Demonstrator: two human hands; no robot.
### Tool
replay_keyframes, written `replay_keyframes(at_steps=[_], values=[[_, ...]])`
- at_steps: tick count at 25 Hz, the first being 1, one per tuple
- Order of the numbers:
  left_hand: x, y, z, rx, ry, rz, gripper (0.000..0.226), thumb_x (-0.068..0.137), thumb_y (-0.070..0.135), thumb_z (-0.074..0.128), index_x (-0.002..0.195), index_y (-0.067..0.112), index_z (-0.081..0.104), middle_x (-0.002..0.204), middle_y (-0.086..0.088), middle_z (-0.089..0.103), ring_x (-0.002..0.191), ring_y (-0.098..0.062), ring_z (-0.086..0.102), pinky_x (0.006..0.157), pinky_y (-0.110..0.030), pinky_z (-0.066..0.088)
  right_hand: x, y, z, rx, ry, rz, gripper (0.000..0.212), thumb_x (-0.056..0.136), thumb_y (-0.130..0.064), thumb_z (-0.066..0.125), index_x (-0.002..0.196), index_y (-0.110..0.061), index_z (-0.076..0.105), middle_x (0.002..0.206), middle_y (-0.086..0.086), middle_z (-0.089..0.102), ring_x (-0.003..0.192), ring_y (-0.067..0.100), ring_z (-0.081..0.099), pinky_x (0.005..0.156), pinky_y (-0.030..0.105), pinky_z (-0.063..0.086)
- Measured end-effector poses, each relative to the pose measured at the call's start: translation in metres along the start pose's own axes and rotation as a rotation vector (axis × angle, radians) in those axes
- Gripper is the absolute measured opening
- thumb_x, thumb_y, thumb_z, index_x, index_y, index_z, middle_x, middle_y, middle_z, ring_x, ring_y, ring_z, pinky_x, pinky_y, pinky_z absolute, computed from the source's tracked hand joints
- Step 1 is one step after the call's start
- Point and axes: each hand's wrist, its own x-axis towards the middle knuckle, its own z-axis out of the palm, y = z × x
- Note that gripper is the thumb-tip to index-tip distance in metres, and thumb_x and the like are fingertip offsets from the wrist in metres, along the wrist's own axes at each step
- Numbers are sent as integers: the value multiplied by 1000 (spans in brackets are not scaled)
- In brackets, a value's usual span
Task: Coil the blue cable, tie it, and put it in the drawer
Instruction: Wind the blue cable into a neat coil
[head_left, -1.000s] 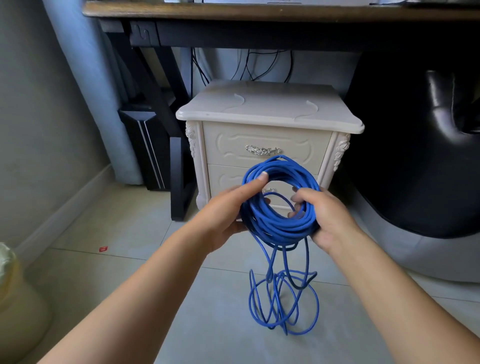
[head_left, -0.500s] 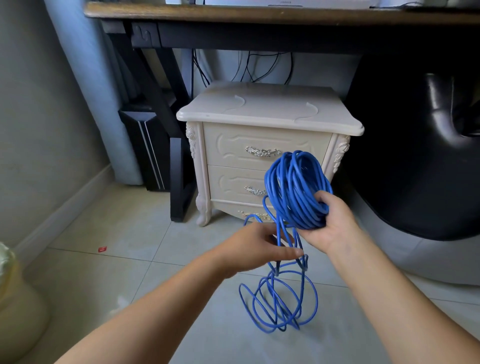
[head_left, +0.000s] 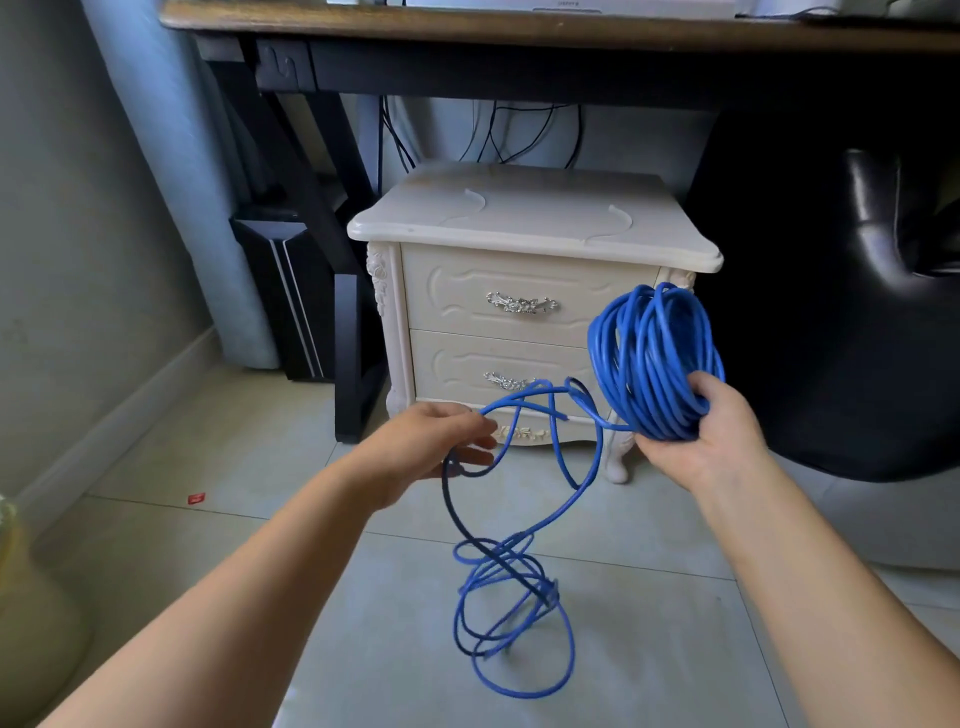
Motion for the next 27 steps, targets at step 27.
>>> replay_keyframes(at_steps=[27], values=[[-11,22,23,118,244,341,15,84,17,72,95,11,64,70,-2,63,62,-21,62,67,-35,54,-25,25,11,-1041,-596,-355,40,75,-26,81,109,-21,63,88,3,73,74,24,71,62,32,55]])
